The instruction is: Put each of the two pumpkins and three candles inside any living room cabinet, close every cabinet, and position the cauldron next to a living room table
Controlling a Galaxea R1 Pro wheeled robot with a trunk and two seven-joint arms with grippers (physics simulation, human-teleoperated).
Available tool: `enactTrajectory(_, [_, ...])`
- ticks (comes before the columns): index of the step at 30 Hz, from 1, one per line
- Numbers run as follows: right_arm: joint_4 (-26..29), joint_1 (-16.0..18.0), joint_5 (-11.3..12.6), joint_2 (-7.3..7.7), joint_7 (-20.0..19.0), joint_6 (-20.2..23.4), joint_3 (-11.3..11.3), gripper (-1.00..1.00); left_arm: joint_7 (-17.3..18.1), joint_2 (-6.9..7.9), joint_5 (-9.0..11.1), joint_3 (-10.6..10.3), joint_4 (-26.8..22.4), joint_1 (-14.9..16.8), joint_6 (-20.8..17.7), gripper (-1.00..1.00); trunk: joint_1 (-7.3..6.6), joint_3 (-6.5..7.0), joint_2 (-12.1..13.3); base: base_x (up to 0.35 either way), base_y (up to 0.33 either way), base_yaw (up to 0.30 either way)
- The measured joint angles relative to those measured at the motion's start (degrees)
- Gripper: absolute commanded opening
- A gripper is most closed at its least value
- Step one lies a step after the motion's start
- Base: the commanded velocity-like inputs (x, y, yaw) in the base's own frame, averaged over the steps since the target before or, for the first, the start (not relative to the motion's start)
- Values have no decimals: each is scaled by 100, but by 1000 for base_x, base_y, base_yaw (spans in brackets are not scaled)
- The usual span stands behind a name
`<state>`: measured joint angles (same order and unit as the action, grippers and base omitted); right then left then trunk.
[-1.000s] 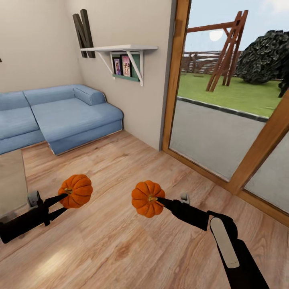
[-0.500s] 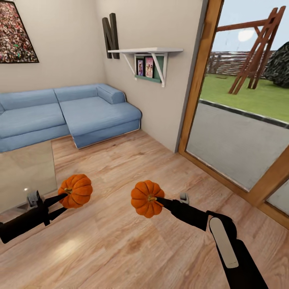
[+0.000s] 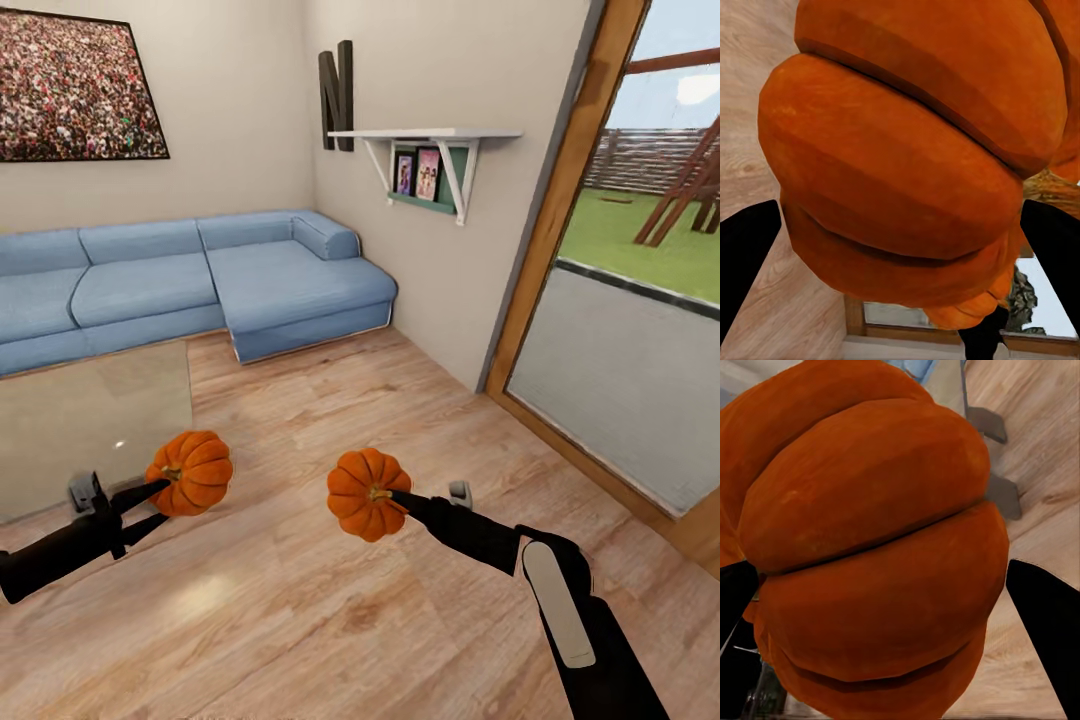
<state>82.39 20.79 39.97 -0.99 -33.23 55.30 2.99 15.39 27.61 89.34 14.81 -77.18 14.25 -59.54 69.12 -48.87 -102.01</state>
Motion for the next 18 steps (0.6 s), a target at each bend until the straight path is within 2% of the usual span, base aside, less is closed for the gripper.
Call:
enactTrajectory(8, [0,2,-5,0,1,-3,-9,-100,1,0,0,0,-1,0,0,-100,-176,144,321,0,0,288])
enactTrajectory(14, [0,1,-12,0,2,0,-7,-100,0,0,-5,11,0,0,1,-100,-176,144,322,-2,0,288])
enactTrajectory(18, [0,1,-12,0,1,2,-5,-100,-1,0,-7,17,0,0,1,-100,-174,144,323,-202,0,288])
